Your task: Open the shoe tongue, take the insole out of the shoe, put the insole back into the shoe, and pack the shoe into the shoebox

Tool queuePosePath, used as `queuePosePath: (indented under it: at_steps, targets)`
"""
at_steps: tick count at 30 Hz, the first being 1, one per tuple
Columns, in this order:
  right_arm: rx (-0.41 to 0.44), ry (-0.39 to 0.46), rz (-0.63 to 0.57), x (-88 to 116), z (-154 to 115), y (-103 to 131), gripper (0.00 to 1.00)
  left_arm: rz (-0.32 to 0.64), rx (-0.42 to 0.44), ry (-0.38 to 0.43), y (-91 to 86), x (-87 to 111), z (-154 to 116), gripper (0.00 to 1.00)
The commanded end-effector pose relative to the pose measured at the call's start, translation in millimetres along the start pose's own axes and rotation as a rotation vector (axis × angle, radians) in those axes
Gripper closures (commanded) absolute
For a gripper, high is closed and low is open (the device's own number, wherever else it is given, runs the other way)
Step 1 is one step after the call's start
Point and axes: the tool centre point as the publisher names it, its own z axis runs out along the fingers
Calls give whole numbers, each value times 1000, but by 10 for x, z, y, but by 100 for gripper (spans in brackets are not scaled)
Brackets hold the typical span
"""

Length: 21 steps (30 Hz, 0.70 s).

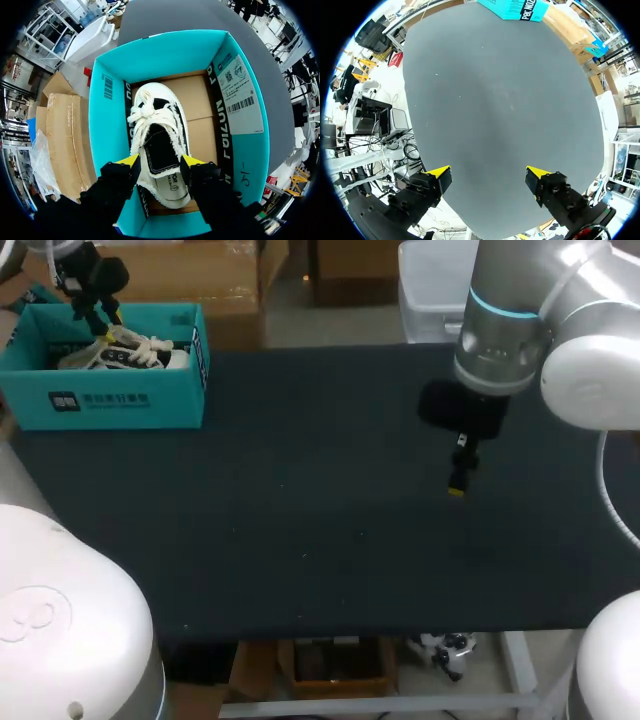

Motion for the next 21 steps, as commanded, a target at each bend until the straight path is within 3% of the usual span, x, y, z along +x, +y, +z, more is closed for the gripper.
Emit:
queuePosePath:
  at_steps: [1,15,20,21]
  targets:
    - [-2,-2,0,6,6,-7,0,7,-3,20,-69,-28,-15,0]
    - [-2,-2,0,6,6,-7,0,28,0,-29,-696,159,-583,0]
    - [-2,-2,0,6,6,-7,0,12,4,-20,-1043,337,-778,0]
    - [-2,-2,0,6,6,-7,0,6,3,-17,-1207,433,-821,0]
